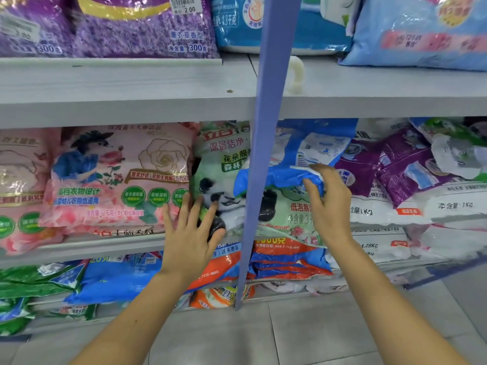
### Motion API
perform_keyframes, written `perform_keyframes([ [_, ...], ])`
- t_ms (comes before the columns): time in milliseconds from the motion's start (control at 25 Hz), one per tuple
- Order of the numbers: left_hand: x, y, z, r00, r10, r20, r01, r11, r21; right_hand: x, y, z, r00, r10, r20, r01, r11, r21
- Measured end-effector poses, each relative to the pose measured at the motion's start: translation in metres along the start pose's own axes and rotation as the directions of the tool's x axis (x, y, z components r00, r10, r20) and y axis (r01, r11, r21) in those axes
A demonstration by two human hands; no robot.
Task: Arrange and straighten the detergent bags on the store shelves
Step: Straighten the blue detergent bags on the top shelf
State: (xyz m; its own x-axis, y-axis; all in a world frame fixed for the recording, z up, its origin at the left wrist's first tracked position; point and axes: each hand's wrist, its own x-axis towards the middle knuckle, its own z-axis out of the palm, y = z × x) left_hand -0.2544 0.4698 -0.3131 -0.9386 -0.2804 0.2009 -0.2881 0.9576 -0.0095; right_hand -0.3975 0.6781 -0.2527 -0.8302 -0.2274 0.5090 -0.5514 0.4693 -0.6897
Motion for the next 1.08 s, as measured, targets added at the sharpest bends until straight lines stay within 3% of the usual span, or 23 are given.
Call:
perform_keyframes([
  [80, -0.001, 0.001, -0.002, 1.0, 0.015, 0.011, -0.015, 1.0, 0.007, -0.007, -0.011, -0.015, 0.997, -0.05, -0.051, 0.052, 0.998, 0.034],
  [240, -0.002, -0.002, -0.008, 0.999, 0.007, 0.046, -0.004, 0.999, -0.051, -0.022, -0.02, -0.039, 0.992, -0.102, -0.068, 0.096, 0.991, -0.088],
  [360, -0.007, 0.005, -0.022, 0.997, -0.066, 0.036, 0.072, 0.975, -0.209, -0.025, -0.038, -0.051, 0.989, -0.138, -0.047, 0.127, 0.975, -0.183],
  [440, -0.02, 0.02, -0.04, 0.993, -0.063, -0.097, 0.021, 0.923, -0.383, -0.018, -0.056, -0.061, 0.983, -0.172, -0.06, 0.155, 0.963, -0.22],
  [520, -0.035, 0.043, -0.063, 0.962, -0.025, -0.272, -0.125, 0.845, -0.52, -0.006, -0.074, -0.073, 0.985, -0.126, -0.116, 0.106, 0.98, -0.167],
  [600, -0.038, 0.069, -0.09, 0.946, 0.027, -0.322, -0.231, 0.755, -0.614, 0.003, -0.089, -0.086, 0.988, -0.075, -0.139, 0.064, 0.995, -0.076],
  [680, -0.029, 0.09, -0.116, 0.945, 0.071, -0.319, -0.269, 0.725, -0.634, 0.006, -0.1, -0.1, 0.988, -0.076, -0.135, 0.068, 0.996, -0.062],
  [880, -0.002, 0.12, -0.172, 0.964, 0.244, -0.105, -0.253, 0.727, -0.638, 0.001, -0.132, -0.14, 0.986, -0.143, -0.082, 0.137, 0.987, -0.083],
  [1000, 0.002, 0.124, -0.195, 0.964, 0.232, -0.129, -0.256, 0.682, -0.685, 0.002, -0.154, -0.161, 0.976, -0.213, -0.056, 0.206, 0.972, -0.109],
  [1080, 0.003, 0.124, -0.209, 0.966, 0.213, -0.148, -0.249, 0.6, -0.76, 0.004, -0.167, -0.168, 0.965, -0.254, -0.071, 0.24, 0.957, -0.16],
])
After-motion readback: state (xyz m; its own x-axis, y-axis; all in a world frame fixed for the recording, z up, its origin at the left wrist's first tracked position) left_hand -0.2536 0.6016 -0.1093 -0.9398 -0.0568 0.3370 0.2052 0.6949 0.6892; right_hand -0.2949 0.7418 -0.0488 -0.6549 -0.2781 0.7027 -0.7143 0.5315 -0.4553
